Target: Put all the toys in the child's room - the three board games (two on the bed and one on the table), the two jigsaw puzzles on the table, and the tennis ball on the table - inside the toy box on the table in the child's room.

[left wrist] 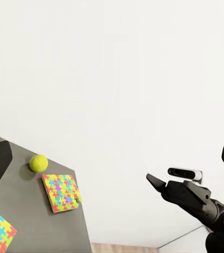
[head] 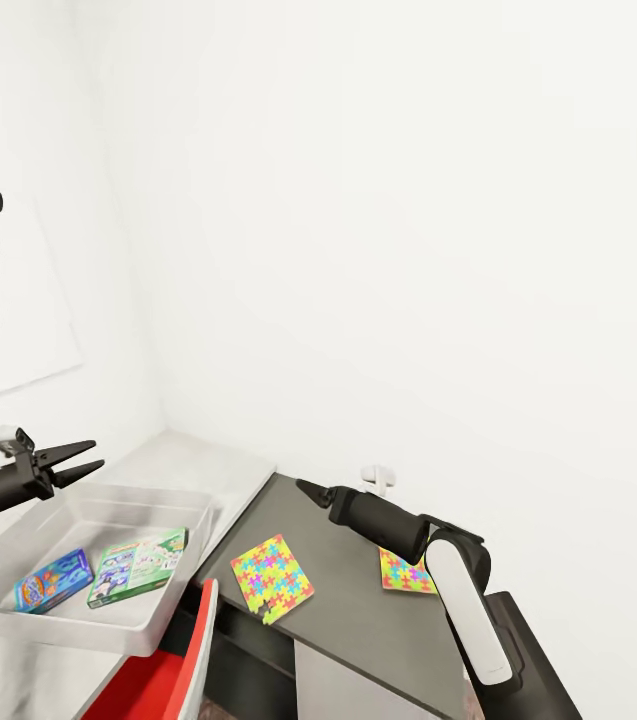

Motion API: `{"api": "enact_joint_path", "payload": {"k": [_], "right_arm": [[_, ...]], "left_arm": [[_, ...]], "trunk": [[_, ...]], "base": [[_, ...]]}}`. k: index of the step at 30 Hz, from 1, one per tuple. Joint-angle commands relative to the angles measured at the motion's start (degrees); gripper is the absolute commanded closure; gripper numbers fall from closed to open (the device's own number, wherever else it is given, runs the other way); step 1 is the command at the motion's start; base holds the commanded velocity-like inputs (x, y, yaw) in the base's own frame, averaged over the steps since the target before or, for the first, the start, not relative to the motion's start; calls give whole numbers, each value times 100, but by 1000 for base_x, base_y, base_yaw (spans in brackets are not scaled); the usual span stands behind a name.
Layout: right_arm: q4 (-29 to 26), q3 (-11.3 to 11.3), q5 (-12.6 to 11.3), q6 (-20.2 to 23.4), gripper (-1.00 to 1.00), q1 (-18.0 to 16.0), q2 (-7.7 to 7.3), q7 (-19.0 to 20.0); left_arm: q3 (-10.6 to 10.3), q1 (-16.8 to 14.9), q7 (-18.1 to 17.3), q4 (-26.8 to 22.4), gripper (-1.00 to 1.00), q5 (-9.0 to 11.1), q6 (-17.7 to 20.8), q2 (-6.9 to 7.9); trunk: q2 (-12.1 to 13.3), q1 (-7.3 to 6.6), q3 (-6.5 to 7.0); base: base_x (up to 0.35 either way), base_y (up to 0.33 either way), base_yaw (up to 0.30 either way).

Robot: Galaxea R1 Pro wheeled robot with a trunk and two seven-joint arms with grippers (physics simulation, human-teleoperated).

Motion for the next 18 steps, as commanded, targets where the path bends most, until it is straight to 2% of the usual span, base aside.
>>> {"api": "enact_joint_path", "payload": {"k": [1, 18], "right_arm": [[-2, -7, 17, 25, -100, -1, 3, 24], [-4, -6, 17, 24, -100, -5, 3, 25]], "left_arm": [[-1, -2, -10, 2, -100, 11, 54, 1], [-10, -2, -10, 1, -100, 11, 54, 1]], "trunk": [[-4, 2, -3], [-4, 2, 121]], "base": [[-3, 0, 0], [0, 0, 0]]}}
